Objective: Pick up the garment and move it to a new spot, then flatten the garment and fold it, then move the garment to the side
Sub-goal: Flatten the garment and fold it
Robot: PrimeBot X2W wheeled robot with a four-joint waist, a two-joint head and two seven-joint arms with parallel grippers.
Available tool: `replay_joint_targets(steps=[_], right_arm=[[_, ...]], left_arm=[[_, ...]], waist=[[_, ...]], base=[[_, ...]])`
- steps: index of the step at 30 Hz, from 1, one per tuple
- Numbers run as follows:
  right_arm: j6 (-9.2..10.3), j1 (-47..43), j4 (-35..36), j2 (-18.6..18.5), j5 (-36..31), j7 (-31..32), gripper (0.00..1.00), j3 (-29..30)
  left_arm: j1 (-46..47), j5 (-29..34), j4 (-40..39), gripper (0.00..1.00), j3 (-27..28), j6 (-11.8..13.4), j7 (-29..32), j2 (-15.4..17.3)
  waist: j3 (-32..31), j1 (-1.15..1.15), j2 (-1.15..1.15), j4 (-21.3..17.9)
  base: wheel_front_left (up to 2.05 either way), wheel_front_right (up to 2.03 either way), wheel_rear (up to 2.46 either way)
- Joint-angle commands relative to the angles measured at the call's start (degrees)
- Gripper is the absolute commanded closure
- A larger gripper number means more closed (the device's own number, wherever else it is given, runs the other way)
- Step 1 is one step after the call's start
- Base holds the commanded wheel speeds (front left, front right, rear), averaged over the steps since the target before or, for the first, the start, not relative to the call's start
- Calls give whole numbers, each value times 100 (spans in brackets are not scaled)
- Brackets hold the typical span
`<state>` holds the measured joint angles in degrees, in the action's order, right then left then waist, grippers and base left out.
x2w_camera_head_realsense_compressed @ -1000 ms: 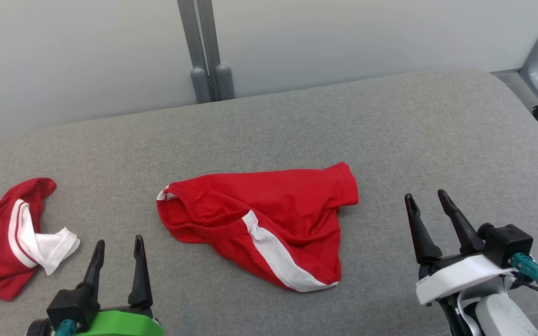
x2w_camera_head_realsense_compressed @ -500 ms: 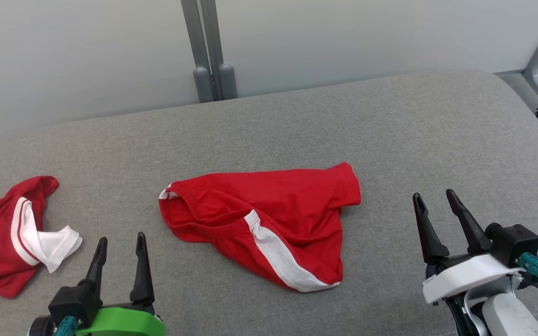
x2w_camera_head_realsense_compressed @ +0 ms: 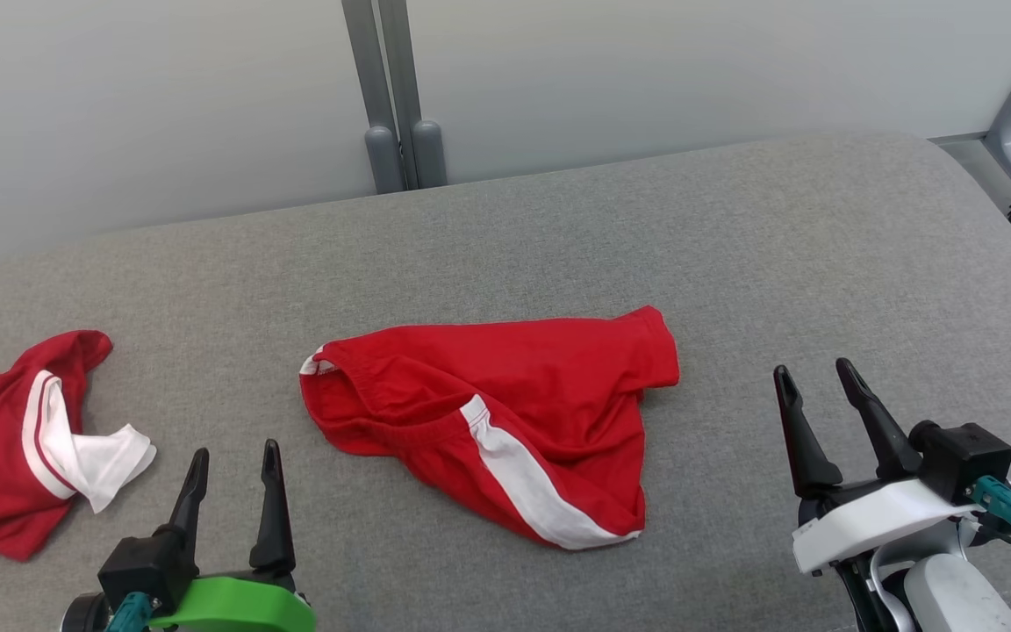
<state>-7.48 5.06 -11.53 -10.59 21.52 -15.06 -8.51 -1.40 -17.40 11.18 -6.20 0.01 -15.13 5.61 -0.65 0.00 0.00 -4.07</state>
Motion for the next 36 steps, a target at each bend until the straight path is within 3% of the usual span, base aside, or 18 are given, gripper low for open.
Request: replay_joint_targets(steps=[1,18,23,26,36], right_arm=[[-2,-4,-19,-3,22,-13,0,-17],[-2,62,-71,14,66,-13,0,-55],[-2,142,-49,-15,63,-13,0,-68],[-2,152,-33,-24,54,-13,0,-81],[-2,192,-18,34,46,-13,0,-86]], left_arm=[[111,49,23,0,26,-20,-3,-15],[166,131,152,0,111,-127,-3,-40],[300,-67,218,0,-42,-299,199,-78],[439,-230,231,0,-234,-431,694,-87],[1389,-924,-38,0,-1078,-708,3488,161]], waist=[[-1,0,0,1],[18,0,0,-38],[76,0,0,-94],[106,0,0,-138],[299,0,0,-309]], base=[[0,0,0],[0,0,0],[0,0,0],[0,0,0],[0,0,0]])
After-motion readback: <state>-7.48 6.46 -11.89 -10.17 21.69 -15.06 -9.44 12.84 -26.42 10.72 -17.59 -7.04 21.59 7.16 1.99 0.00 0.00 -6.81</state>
